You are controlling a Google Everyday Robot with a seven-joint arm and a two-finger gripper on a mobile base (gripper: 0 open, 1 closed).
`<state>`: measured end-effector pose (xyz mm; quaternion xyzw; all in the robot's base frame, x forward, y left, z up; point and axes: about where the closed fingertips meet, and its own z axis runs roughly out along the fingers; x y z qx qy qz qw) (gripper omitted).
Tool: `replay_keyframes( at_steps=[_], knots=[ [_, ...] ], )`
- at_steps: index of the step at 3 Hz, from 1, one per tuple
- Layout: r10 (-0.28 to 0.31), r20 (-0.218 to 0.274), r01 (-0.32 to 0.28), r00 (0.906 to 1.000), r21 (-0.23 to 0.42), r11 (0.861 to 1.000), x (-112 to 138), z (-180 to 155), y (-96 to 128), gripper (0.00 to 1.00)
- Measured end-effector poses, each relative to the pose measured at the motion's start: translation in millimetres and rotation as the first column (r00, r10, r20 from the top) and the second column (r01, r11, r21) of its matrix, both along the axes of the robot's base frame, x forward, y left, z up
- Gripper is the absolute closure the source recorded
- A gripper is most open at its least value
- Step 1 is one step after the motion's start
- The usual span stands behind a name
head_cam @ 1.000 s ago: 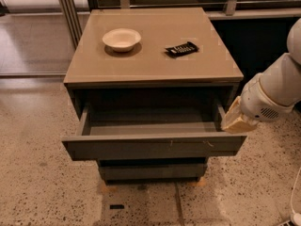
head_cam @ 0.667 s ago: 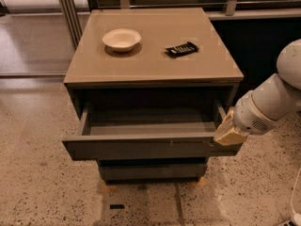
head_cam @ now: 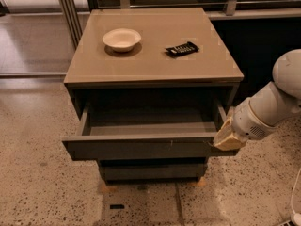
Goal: Close top drawer
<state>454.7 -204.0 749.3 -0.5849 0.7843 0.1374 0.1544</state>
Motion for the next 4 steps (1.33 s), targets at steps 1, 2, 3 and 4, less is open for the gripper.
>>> replay_keyframes(
  at_steps=[1,2,3,4],
  knots=[
    [0.008,0.010,-0.009,0.9999,0.038,0.999,0,-38,-7,1.00],
    [0.004,0.060,-0.010,0.9982,0.107,0.994,10,-80,-9,1.00],
    [0.004,0.060,-0.010,0.9982,0.107,0.994,10,-80,-9,1.00],
    [0.004,0.076,-0.011,0.9971,0.100,0.995,11,-81,-9,1.00]
  ],
)
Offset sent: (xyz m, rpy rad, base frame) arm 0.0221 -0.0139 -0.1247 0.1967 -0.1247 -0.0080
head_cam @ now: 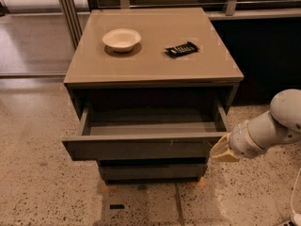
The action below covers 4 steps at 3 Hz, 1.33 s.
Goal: Close top drawer
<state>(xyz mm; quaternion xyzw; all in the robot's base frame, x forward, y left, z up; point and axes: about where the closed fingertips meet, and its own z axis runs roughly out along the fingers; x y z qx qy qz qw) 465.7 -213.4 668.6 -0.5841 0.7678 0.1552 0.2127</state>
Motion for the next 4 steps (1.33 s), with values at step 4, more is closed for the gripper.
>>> replay_keyframes(
  at_steps=[4],
  knots=[
    [0.015,0.341,-0.033,0.9401,0.047,0.998,77,-19,22,1.00]
  ],
)
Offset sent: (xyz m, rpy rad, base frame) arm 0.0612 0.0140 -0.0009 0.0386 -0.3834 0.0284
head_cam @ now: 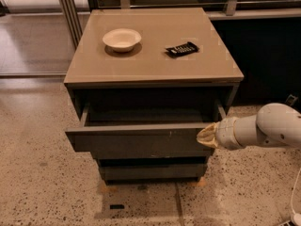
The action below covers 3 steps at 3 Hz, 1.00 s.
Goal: Close top drawer
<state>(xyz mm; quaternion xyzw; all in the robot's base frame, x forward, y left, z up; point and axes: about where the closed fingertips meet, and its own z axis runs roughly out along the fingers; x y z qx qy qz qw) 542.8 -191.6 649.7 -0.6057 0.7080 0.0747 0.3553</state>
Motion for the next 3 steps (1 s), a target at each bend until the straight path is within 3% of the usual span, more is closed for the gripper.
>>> replay_keyframes(
  at_steps=[1,3],
  knots=[
    [-0.008,0.078,0.008,0.9969,0.002,1.000,24,1,2,1.00],
    [-0.053,0.226,0.055,0.9727,-0.003,0.999,72,21,-2,1.00]
  ],
)
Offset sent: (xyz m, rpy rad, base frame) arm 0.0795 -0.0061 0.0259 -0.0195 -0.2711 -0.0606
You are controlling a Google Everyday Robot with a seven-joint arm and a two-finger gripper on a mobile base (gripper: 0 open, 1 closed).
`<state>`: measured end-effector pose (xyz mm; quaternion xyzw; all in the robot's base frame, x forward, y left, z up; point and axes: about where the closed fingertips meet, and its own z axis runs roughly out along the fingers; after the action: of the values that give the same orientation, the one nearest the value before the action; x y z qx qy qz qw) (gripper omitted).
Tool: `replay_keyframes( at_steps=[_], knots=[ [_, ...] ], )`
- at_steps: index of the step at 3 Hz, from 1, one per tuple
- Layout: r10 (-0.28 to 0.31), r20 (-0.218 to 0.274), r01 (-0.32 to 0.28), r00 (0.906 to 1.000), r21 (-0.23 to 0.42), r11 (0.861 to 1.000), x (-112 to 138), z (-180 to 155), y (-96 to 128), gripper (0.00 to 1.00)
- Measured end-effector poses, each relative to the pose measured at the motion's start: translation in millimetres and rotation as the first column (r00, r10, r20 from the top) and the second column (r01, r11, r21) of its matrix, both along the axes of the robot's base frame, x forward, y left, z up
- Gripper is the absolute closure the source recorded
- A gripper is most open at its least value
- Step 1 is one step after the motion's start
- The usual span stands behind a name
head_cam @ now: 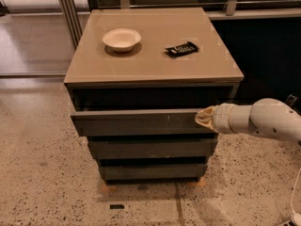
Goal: Close top drawer
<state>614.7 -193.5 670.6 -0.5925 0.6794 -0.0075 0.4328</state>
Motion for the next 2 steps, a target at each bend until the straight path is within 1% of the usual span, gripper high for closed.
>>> replay_keyframes(
  at_steps=[1,2],
  knots=[
    [-0.019,0.031,0.019,0.9993,-0.001,1.000,22,5,1,1.00],
    [-0.037,0.032,0.037,0.9988,-0.003,0.999,39,2,0,1.00]
  ],
)
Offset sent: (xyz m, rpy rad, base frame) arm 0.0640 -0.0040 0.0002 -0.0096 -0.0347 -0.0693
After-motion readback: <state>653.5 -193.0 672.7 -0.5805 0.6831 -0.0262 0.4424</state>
